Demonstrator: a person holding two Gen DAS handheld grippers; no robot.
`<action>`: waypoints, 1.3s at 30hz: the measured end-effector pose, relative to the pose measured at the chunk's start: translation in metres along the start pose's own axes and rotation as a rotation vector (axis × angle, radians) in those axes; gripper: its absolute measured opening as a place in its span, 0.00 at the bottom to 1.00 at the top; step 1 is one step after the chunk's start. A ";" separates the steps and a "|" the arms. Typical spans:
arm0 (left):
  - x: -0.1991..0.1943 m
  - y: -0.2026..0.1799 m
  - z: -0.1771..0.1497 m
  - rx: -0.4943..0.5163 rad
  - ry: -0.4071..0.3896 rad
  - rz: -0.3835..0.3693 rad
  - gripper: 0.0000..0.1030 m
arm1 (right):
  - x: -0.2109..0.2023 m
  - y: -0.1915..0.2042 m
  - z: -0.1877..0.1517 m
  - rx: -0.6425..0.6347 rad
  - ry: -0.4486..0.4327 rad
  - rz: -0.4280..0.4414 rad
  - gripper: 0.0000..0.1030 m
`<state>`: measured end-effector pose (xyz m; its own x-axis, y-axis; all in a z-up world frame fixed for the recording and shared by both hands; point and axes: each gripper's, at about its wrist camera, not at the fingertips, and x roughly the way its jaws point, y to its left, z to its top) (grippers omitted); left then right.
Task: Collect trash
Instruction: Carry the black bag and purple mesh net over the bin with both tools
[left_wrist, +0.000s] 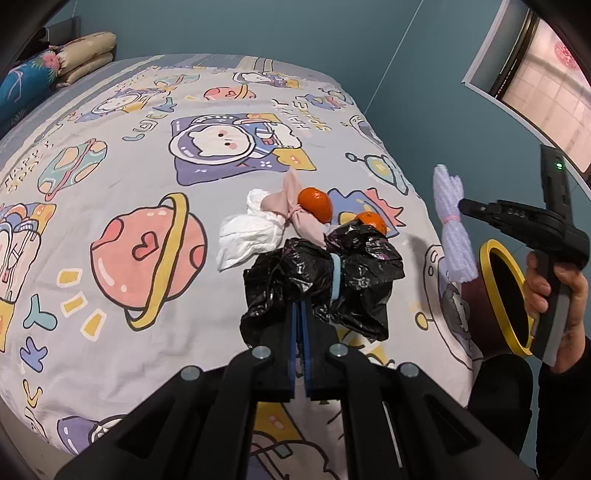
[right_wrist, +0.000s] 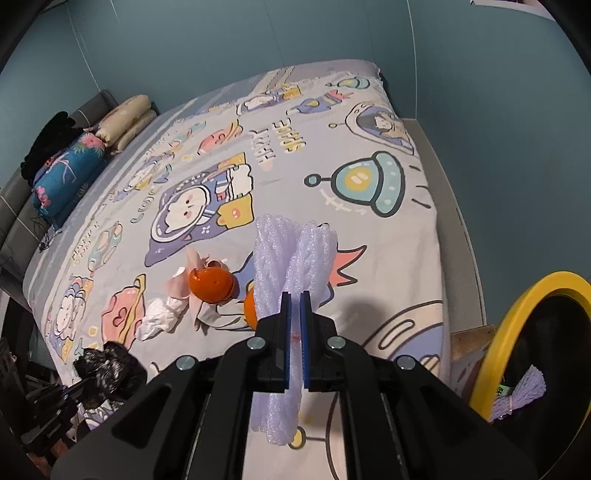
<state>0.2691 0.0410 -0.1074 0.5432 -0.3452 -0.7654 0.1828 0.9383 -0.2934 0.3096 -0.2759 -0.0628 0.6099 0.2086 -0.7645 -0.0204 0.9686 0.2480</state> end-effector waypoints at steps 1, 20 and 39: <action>0.000 -0.003 0.001 0.004 -0.001 0.000 0.02 | -0.004 -0.002 0.000 0.001 -0.006 -0.001 0.04; 0.005 -0.108 0.026 0.177 -0.014 -0.080 0.02 | -0.085 -0.080 -0.010 0.059 -0.094 -0.055 0.04; 0.044 -0.233 0.030 0.367 0.041 -0.214 0.02 | -0.137 -0.182 -0.026 0.180 -0.157 -0.167 0.04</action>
<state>0.2751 -0.1925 -0.0548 0.4291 -0.5267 -0.7338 0.5716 0.7874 -0.2310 0.2087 -0.4775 -0.0189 0.7082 0.0113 -0.7059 0.2231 0.9451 0.2390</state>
